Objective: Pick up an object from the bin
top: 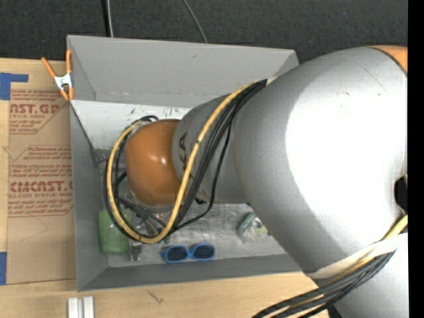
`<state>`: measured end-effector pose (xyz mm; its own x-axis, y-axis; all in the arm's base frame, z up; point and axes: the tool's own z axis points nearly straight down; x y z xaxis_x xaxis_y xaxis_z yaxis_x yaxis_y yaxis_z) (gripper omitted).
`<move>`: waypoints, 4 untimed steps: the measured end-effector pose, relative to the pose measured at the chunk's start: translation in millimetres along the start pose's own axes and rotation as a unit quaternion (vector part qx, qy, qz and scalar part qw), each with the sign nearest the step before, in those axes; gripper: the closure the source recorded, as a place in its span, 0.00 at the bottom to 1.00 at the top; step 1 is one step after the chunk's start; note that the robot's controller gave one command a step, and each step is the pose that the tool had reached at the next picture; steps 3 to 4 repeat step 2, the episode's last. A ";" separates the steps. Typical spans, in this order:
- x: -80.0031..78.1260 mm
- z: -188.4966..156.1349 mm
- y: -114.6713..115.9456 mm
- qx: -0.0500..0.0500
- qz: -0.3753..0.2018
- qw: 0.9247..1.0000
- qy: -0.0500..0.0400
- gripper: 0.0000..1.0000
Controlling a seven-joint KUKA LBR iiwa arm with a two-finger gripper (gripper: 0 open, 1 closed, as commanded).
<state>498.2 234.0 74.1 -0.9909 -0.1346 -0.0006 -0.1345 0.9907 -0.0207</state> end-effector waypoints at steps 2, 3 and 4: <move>4.7 -170.8 0.8 -0.012 0.010 1.000 -0.004 1.00; 4.7 -170.8 0.8 -0.012 0.010 1.000 -0.004 1.00; 4.7 -170.8 0.8 -0.012 0.010 1.000 -0.004 1.00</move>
Offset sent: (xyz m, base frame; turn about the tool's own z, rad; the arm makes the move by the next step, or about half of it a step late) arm -0.0051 -0.0116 0.0957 -0.0024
